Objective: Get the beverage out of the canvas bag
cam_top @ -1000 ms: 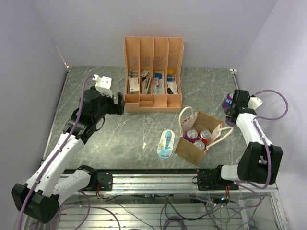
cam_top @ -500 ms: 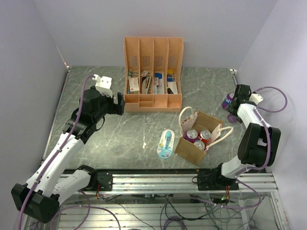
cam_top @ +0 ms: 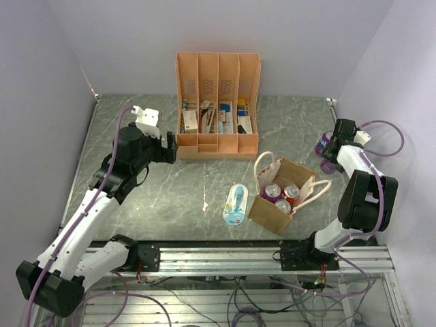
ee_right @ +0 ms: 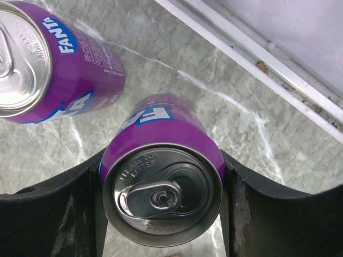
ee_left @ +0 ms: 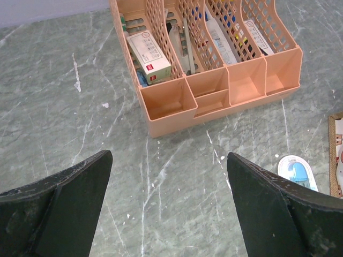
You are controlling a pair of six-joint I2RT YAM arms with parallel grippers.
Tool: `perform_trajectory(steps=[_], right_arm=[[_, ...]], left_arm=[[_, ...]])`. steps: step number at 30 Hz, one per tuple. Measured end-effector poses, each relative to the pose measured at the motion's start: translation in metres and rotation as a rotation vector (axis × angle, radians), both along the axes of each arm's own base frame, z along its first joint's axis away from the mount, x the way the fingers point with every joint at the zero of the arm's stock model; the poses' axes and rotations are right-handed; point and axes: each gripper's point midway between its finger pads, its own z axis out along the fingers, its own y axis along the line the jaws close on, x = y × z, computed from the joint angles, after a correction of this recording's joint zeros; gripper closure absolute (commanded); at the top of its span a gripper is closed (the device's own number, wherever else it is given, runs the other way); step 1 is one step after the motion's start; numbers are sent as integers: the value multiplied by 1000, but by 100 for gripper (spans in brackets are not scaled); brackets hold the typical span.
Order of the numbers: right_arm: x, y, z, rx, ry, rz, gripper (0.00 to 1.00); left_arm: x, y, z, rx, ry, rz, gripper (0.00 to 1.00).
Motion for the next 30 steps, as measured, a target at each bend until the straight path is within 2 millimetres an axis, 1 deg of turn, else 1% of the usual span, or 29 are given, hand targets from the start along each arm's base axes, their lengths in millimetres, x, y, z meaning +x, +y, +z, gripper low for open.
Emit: perform_trajectory(steps=[4,7,9,11,12,13,14,16,17,18,21,23,27,30], right_arm=[[1,-1,1,-9,-3,6,74],[3,-3,3,-20,-6,9,66],[4,-4,3,-25,-10,13,58],[5,-4,4,-28,-11,19,53],[5,-4,4,-29,-10,21,45],[5,-4,4,-29,-8,26,41],[5,-4,4,-29,-7,30,39],[5,-3,3,-28,-4,38,27],[5,-3,3,-26,-5,40,25],[5,-3,4,-27,-5,44,19],[8,-4,7,-38,-19,46,8],[8,-5,11,-46,-26,45,6],[5,-7,23,-61,-42,39,6],[-1,-4,43,-68,-93,37,5]], left_arm=[[0,0,0,0,0,0,2],[0,0,0,-1,1,-1,2],[0,-1,0,-4,1,-1,2],[0,-1,0,-5,2,-2,2],[0,-1,0,-5,2,-3,2],[0,-1,0,-5,2,-3,2],[0,-1,0,-5,2,-4,2],[-1,-1,0,-6,2,-6,2],[-1,-1,0,-6,2,-6,2],[-1,-1,0,-6,2,-6,2],[-1,-2,0,-7,2,-7,2],[-1,-2,0,-7,2,-8,2],[-1,-2,0,-8,2,-9,2],[-1,-2,0,-8,2,-10,2]])
